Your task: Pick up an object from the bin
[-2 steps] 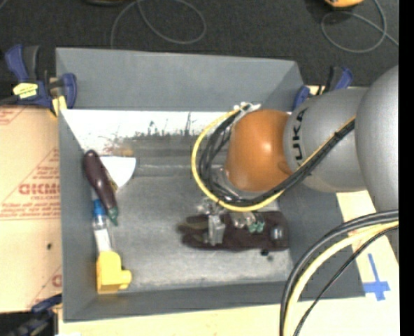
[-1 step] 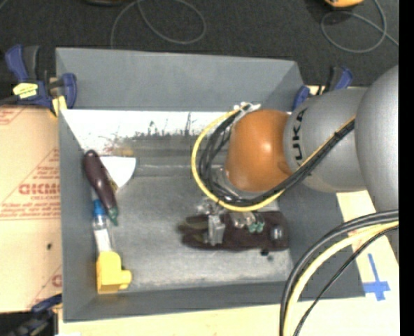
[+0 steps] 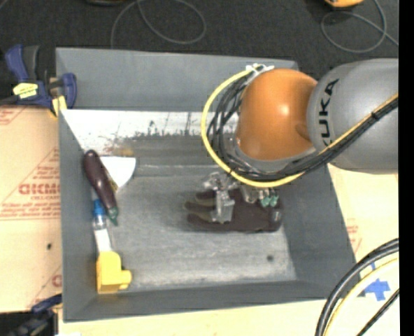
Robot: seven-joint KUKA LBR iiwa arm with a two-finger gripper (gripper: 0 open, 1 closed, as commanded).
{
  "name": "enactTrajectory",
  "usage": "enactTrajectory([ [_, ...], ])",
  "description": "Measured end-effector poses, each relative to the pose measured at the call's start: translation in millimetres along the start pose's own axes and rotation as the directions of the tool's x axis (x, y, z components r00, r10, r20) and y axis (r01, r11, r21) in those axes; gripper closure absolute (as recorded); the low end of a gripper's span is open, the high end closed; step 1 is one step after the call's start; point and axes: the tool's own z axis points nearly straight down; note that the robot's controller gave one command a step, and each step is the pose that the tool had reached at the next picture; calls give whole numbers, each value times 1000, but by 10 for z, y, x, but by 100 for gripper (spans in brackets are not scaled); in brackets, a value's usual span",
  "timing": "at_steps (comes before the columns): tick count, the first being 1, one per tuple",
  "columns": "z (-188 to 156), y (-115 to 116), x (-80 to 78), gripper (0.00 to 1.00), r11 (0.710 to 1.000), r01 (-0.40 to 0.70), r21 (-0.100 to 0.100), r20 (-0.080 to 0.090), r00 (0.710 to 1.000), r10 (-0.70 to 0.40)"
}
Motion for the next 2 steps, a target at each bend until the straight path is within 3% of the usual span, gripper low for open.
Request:
enactTrajectory([
  [1,0,3,0,100,1000,0,-1,0,1000,0],
  [2,-1835,-10,44,100,998,-57,3,12,998,57],
])
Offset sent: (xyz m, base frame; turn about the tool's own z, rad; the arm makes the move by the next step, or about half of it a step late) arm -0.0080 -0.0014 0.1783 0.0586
